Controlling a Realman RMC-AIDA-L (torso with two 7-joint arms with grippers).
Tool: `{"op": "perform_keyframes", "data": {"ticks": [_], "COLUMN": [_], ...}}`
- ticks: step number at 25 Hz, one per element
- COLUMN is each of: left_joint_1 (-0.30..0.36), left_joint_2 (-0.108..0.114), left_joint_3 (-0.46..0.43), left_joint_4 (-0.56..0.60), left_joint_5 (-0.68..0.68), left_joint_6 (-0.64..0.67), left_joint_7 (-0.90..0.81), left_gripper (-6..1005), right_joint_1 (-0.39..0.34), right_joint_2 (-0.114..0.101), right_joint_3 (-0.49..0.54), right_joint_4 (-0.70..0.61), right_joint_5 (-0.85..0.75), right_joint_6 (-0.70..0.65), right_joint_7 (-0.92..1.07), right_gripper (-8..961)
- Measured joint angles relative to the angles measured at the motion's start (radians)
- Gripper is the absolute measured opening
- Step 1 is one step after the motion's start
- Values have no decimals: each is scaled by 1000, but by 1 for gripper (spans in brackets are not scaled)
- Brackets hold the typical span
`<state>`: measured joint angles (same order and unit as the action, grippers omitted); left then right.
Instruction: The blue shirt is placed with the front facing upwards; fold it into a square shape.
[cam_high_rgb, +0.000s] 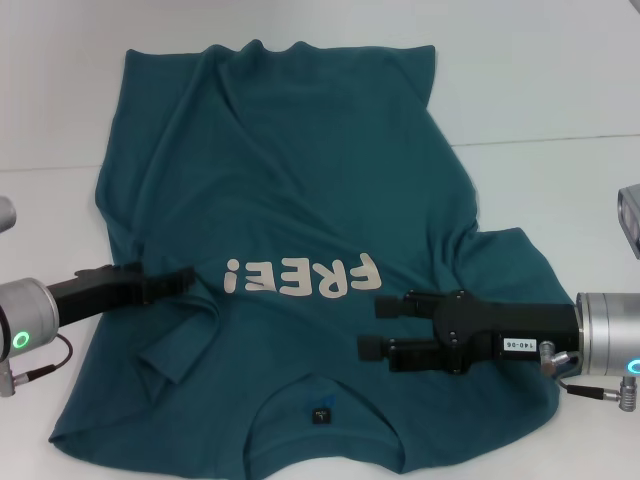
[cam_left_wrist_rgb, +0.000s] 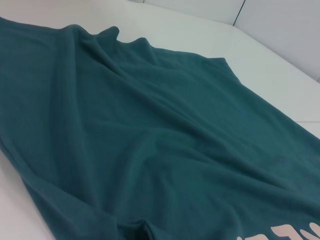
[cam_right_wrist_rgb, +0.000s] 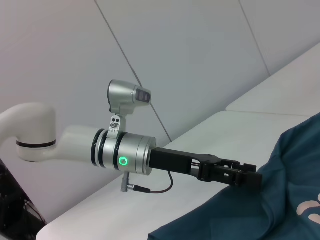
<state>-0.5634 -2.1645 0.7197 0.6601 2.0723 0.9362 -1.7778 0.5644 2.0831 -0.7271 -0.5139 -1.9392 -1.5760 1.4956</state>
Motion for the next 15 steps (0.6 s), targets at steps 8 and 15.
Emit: {"op": "perform_keyframes", "data": {"ticks": [8,15], "left_joint_1": [1,2], "left_joint_2": [1,2], "left_joint_3": [1,1], "left_joint_4": [3,3], "left_joint_5": [8,26], "left_joint_6": [-9,-9], "left_joint_7": [0,0], "left_gripper": [911,909], "right_joint_1": [0,0], "right_joint_2": [0,0], "right_joint_3": [0,0], "right_joint_4": [0,0], "right_joint_5": [0,0], "right_joint_6": [-1,-4], "right_joint_7": [0,0], "right_gripper": [883,883]}}
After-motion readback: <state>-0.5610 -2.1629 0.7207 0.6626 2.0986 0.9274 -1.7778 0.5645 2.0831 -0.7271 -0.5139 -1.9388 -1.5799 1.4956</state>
